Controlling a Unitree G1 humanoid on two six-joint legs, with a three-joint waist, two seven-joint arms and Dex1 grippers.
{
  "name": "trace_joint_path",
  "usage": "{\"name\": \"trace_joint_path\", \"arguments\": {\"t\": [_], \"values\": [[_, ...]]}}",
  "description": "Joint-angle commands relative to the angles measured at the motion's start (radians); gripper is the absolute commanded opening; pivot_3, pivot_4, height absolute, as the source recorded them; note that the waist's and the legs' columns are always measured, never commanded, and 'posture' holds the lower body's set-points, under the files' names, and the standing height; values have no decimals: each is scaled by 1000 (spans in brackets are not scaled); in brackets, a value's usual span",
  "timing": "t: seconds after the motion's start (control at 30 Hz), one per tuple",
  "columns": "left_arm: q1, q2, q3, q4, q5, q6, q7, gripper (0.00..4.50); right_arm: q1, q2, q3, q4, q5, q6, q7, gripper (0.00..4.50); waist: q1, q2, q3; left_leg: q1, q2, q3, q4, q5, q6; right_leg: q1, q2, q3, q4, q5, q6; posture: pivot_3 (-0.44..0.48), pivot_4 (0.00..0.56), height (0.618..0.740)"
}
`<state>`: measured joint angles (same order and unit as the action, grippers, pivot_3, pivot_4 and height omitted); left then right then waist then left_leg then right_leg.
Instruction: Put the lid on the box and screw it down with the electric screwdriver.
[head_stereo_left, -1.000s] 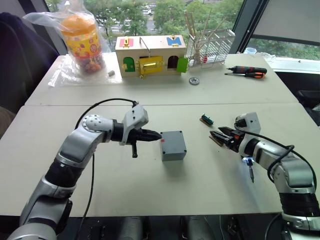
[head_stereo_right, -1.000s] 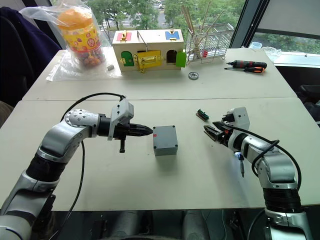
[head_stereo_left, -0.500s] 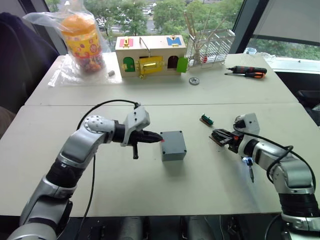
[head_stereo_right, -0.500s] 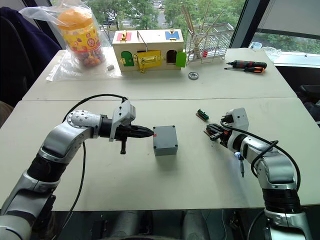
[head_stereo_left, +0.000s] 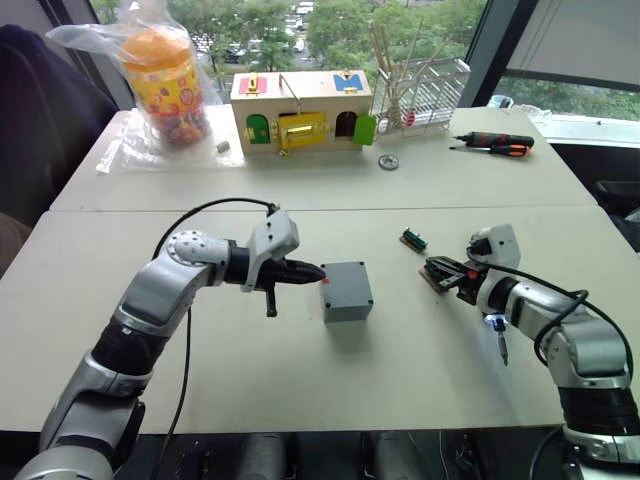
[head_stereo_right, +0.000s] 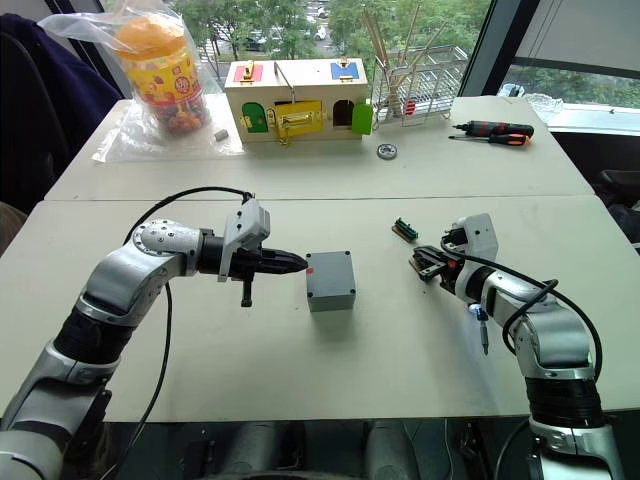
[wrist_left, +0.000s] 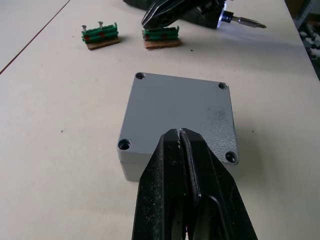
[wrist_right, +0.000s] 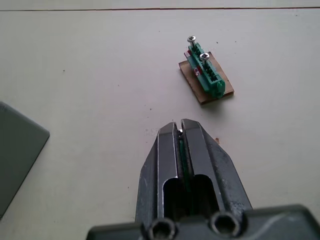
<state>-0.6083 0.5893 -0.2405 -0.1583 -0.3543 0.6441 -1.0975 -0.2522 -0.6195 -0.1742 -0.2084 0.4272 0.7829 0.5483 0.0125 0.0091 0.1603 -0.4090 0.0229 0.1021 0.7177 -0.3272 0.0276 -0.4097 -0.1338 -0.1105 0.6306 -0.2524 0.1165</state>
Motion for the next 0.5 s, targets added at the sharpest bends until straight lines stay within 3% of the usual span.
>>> {"name": "trace_joint_path", "arguments": {"t": [0.03,0.23,0.5], "values": [[-14,5,31,-13,-16,-4,5,0,-19,-27,-32,-66,22,12,10,61,0,0,0,0,0,0,0,0,0,0,0,0,0,0,0,0,150,711],[-20,13,37,-3,-22,-3,3,0,-76,-30,-25,-138,82,74,21,61,-1,0,0,0,0,0,0,0,0,0,0,0,0,0,0,0,150,711],[14,88,45,-2,-26,-4,-50,0,-137,85,56,-218,242,176,38,61,-1,0,0,0,0,0,0,0,0,0,0,0,0,0,0,0,150,711]]}}
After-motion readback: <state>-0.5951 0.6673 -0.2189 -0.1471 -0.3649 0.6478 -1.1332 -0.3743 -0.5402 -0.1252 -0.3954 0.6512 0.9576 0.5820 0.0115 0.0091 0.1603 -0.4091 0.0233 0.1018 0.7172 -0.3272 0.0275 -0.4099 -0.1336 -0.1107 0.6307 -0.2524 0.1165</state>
